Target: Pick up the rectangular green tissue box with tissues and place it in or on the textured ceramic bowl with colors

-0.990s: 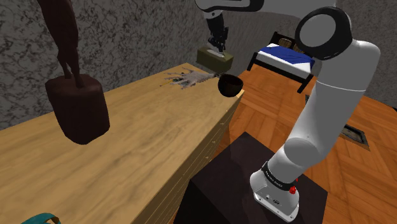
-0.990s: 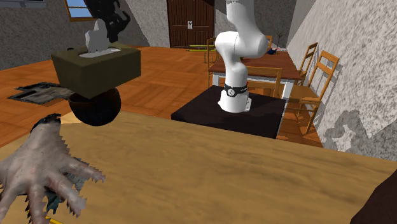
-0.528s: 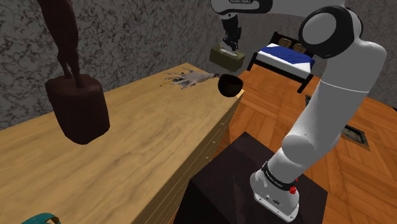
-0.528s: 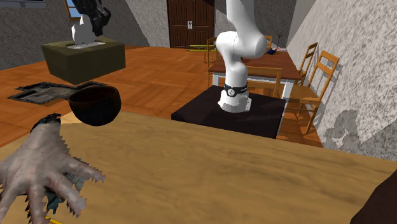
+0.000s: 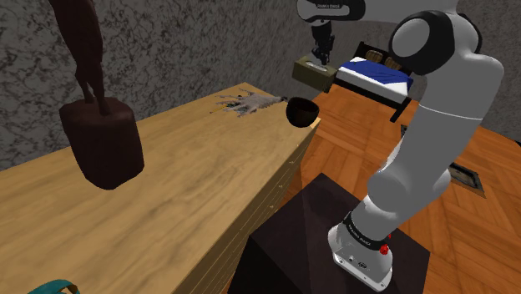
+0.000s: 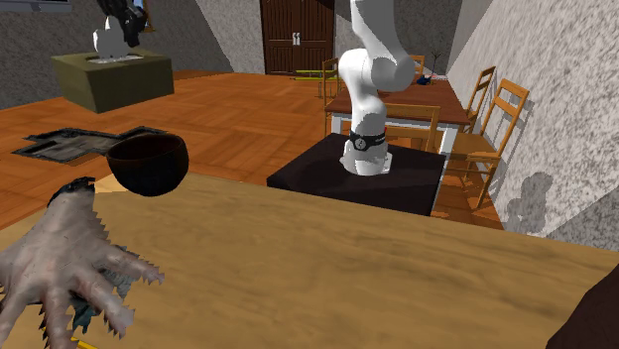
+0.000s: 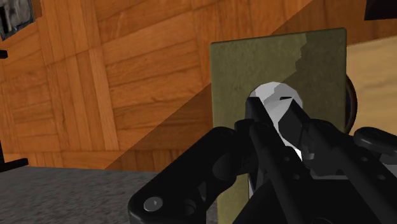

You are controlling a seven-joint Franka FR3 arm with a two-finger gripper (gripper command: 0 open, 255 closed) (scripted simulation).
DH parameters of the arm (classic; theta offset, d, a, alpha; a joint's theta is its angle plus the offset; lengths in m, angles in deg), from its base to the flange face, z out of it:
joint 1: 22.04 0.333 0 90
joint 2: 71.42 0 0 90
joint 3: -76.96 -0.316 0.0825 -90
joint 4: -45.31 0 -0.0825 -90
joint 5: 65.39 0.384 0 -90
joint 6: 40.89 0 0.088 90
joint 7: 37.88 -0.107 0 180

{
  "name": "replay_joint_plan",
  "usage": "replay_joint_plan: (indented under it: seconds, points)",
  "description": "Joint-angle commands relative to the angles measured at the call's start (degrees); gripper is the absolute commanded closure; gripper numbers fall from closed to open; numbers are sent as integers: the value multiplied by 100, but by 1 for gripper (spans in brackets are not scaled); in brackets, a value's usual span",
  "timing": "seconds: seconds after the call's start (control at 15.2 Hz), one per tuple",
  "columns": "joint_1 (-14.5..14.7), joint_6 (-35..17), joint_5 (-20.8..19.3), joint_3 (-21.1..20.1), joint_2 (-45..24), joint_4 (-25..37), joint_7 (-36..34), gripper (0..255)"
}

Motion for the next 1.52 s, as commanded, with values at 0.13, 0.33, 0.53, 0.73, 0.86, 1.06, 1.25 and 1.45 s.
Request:
replay_joint_plan:
  seconds: [0.13, 0.33, 0.53, 0.73, 0.86, 1.06, 1.25, 1.45]
  points:
    - [-200, -250, -1, 117, -56, -34, 225, 255]
    - [-211, -449, -8, 117, -31, -287, 113, 255]
    - [-222, -644, -19, 119, -20, -521, 4, 255]
    - [-232, -834, -32, 121, -21, -738, -103, 255]
    - [-239, -959, -43, 123, -28, -874, -174, 255]
    - [-249, -1144, -62, 126, -48, -1065, -279, 255]
    - [-258, -1325, -83, 130, -79, -1241, -383, 255]
    - [-267, -1503, -107, 135, -120, -1404, -486, 255]
